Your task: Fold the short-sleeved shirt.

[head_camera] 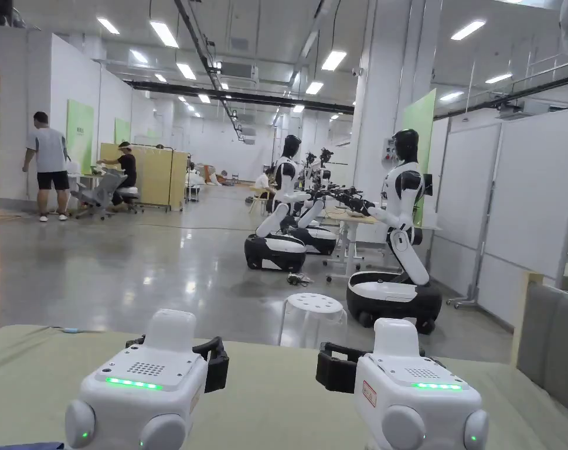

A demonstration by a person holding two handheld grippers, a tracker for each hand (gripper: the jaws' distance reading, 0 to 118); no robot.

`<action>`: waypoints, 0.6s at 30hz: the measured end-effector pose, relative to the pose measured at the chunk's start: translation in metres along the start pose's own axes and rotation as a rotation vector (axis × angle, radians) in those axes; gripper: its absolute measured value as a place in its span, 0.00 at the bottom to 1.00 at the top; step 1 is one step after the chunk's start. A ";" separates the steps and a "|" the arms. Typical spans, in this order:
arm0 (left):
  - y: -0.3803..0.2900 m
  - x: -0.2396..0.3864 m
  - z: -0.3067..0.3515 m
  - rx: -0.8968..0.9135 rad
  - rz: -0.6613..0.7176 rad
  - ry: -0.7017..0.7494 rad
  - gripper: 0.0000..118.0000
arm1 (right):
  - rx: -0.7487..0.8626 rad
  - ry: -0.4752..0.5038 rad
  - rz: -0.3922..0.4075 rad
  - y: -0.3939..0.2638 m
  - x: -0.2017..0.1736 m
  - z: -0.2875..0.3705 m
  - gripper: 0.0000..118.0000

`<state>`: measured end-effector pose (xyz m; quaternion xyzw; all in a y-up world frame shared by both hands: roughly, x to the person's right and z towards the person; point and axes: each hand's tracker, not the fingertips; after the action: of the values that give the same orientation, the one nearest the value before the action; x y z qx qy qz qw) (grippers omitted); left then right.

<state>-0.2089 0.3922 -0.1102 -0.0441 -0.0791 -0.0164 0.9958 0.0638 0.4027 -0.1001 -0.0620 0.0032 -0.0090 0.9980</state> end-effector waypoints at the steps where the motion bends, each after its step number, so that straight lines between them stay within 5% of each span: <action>1: -0.001 0.000 -0.001 -0.001 0.002 -0.001 0.53 | 0.000 -0.002 0.002 0.000 0.000 0.000 1.00; 12: -0.005 -0.003 -0.004 -0.021 0.021 0.001 0.51 | 0.000 -0.022 0.013 -0.005 0.004 -0.001 0.94; 13: -0.005 -0.003 -0.004 -0.023 0.023 -0.004 0.42 | -0.001 -0.020 0.014 -0.005 0.005 0.000 0.71; 14: -0.005 -0.003 -0.003 -0.027 0.025 -0.020 0.12 | 0.001 -0.015 0.017 -0.005 0.005 0.002 0.31; 15: -0.004 -0.003 -0.001 -0.022 0.032 -0.069 0.03 | 0.022 -0.015 0.032 -0.006 0.005 0.005 0.00; 18: -0.006 0.004 0.001 -0.001 -0.004 -0.032 0.03 | 0.062 -0.075 0.080 -0.010 0.001 0.005 0.00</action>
<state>-0.2052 0.3863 -0.1083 -0.0448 -0.0952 -0.0176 0.9943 0.0648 0.3934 -0.0934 -0.0313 -0.0320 0.0331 0.9984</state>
